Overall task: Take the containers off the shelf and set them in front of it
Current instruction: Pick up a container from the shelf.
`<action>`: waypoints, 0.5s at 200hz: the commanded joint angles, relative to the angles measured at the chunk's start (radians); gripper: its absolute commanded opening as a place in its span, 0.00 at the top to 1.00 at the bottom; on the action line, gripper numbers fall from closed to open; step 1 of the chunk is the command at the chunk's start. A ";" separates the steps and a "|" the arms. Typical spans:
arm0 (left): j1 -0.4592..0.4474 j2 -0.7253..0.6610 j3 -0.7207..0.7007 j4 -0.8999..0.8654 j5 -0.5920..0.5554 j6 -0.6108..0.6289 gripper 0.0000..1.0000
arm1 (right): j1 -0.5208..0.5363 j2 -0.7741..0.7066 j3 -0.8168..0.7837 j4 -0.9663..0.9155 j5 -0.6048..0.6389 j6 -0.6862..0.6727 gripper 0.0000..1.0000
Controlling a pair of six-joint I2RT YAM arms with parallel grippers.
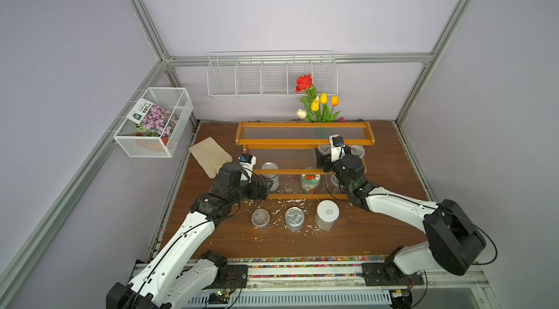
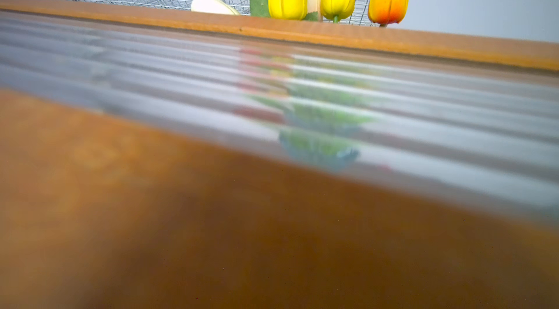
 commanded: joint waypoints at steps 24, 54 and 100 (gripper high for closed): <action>0.006 -0.012 -0.025 0.026 0.024 0.013 0.02 | -0.011 0.052 0.037 0.047 0.033 -0.028 0.12; 0.010 -0.011 -0.025 0.028 0.028 0.016 0.02 | -0.009 0.078 0.057 0.032 0.041 -0.068 0.18; 0.020 -0.020 -0.039 0.028 0.042 0.018 0.02 | -0.009 0.035 0.022 0.028 0.010 -0.080 0.37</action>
